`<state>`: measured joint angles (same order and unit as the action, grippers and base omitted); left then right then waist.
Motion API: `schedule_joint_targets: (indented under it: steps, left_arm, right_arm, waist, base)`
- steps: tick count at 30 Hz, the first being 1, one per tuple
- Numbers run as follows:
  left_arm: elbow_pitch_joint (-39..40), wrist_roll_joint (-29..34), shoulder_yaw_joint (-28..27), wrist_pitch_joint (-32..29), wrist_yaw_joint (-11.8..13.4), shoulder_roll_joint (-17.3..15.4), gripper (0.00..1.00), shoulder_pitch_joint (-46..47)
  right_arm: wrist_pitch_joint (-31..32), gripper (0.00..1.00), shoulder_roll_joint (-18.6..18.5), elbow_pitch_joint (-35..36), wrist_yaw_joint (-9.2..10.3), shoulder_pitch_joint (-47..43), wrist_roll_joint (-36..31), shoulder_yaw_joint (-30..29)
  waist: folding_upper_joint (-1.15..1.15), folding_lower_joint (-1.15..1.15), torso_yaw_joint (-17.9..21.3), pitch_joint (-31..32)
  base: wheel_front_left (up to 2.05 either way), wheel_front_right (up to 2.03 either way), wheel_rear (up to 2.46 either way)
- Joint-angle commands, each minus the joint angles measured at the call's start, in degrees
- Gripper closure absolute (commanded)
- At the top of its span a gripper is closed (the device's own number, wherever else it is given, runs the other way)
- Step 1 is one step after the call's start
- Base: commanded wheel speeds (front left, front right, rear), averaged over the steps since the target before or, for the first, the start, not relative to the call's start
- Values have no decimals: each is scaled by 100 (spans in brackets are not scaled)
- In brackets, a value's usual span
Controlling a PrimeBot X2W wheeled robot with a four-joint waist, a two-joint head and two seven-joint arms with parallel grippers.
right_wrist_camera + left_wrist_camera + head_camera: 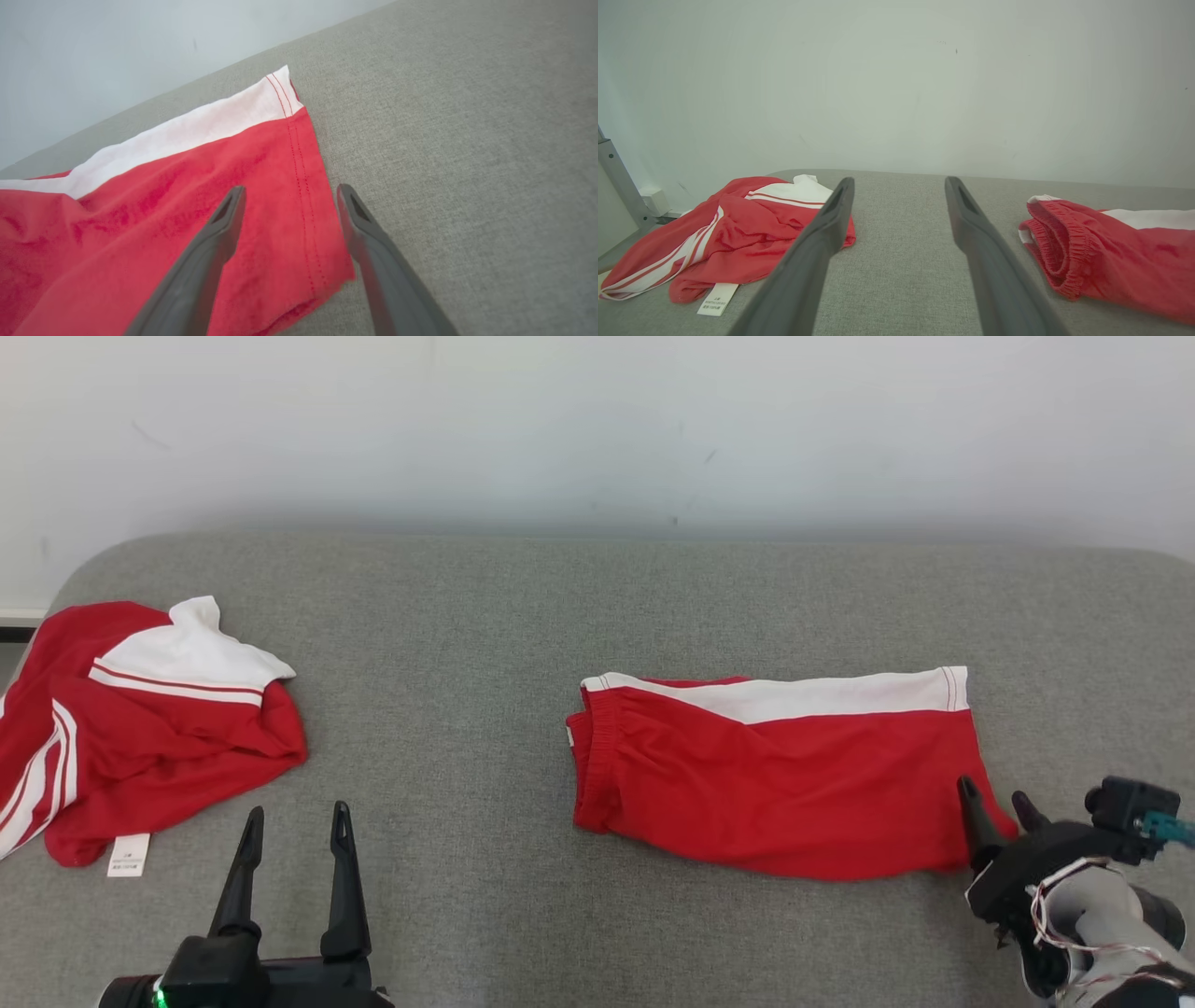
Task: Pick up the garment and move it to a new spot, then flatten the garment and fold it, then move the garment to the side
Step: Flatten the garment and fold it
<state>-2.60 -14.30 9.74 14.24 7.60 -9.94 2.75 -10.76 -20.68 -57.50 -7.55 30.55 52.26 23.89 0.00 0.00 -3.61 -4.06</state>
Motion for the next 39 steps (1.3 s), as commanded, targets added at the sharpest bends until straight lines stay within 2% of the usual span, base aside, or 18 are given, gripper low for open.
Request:
schedule_joint_targets:
  steps: [1, 7, 13, 14, 15, 20, 25, 30, 34, 39]
  left_arm:
    - [27, -44, 14, -10, 24, -15, 0, -31]
    - [-45, -76, 61, -3, -15, 8, 0, 80]
    - [-78, -105, 30, 43, 12, 14, 0, 58]
    - [-63, -94, 39, 42, 29, 24, 0, 50]
    - [-52, -92, 39, 46, 45, 26, 0, 44]
    - [-83, -119, 43, 48, 32, 10, 0, 69]
    - [-81, -101, 50, 55, 61, -3, 0, 68]
    - [-95, -123, 69, 52, 77, -12, 0, 27]
    - [-116, -129, 80, 64, 90, 23, 0, -24]
    - [-156, -147, 150, 68, 57, 31, 0, 0]
  right_arm:
    - [63, 0, -3, -62, 13, 25, -37, -6]
    - [519, 0, 106, -552, 13, 198, -41, 7]
    - [678, 0, 360, -440, 13, -60, 198, 31]
    - [683, 60, 412, -365, 12, -107, 228, 51]
    - [631, 100, 437, -296, 11, -129, 277, 43]
    - [420, 100, 264, -261, 6, -178, 273, 35]
    - [-72, 100, -319, -608, 14, 2, -77, -7]
    - [-230, 100, -541, -799, 13, 174, -152, -124]
    - [-245, 100, -565, -680, 13, 278, -201, -72]
    - [-290, 100, -369, -315, 13, 367, -409, 168]
  waist:
    - [0, 0, -5, -24]
    - [0, 0, -124, -71]
    - [0, 0, -144, -110]
    - [0, 0, -148, -115]
    - [0, 0, -148, -121]
    - [0, 0, -134, -130]
    - [0, 0, -102, -112]
    - [0, 0, -45, -98]
    - [0, 0, 37, -71]
    - [0, 0, 49, -1]
  base:
    - [0, 0, 0]
    - [0, 0, 0]
    - [0, 0, 0]
    - [0, 0, 0]
    - [0, 0, 0]
    - [0, 0, 0]
    - [0, 0, 0]
    - [0, 0, 0]
    - [0, 0, 0]
    - [0, 0, 0]
